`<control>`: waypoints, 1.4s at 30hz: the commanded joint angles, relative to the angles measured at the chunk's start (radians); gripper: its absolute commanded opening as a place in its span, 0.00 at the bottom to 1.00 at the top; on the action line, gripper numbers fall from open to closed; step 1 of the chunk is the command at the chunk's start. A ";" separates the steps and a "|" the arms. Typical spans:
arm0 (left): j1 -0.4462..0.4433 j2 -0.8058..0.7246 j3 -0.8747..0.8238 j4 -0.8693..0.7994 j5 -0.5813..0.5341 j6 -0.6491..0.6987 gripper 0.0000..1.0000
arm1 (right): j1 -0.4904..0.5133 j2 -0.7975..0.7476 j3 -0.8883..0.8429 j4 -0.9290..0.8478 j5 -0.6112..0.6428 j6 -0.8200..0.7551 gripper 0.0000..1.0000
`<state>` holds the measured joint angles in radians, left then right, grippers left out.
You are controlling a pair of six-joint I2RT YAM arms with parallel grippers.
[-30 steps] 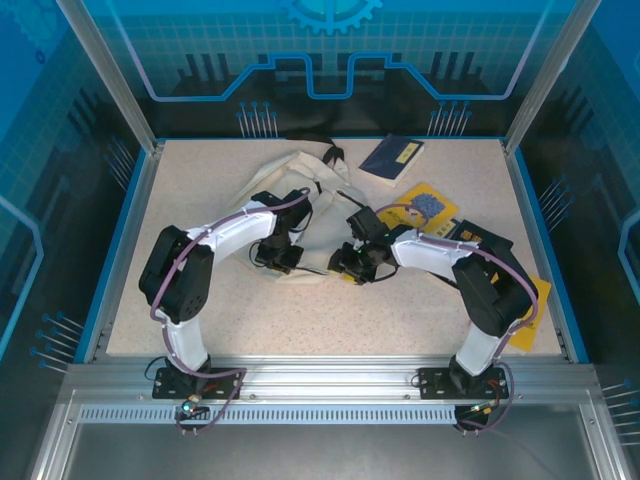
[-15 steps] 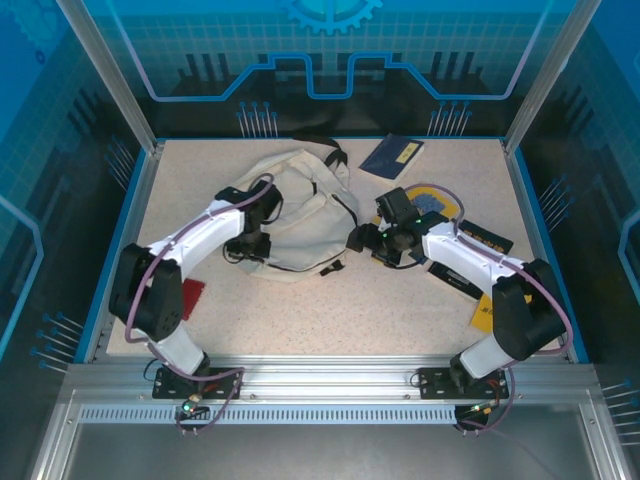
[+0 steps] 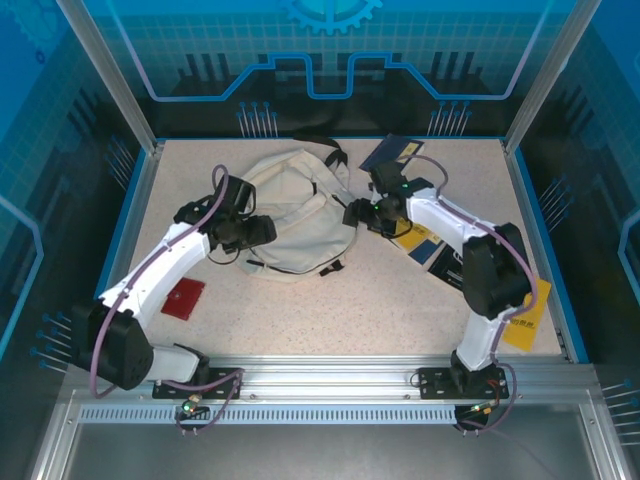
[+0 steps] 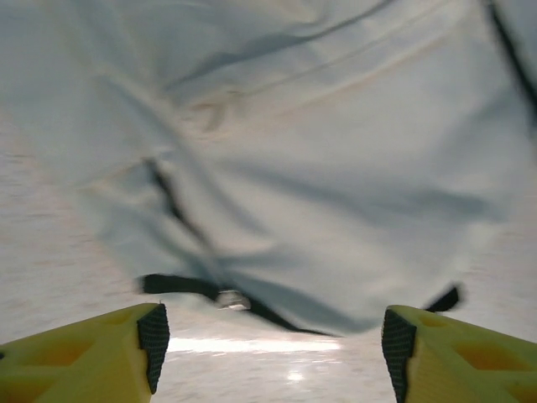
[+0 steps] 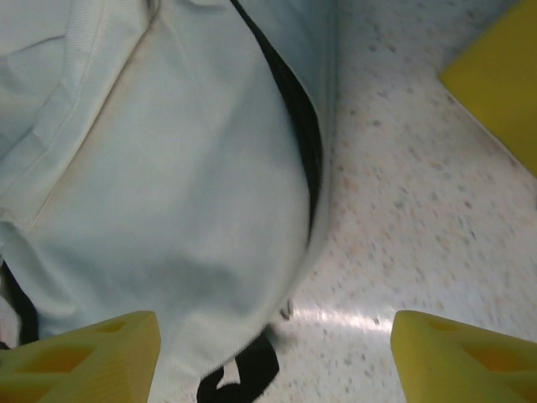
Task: Pack the student bag
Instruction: Rotate the student bag at the center of the table.
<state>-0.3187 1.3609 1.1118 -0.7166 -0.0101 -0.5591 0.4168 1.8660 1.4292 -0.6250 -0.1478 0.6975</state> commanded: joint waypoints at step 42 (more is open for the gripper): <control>0.115 -0.019 -0.011 0.028 0.143 0.019 0.99 | -0.115 0.316 0.381 -0.301 0.441 -0.144 0.81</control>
<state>-0.2066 1.3617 1.0740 -0.6540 0.0780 -0.5739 0.2932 2.1014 1.7161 -0.8352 0.1936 0.5831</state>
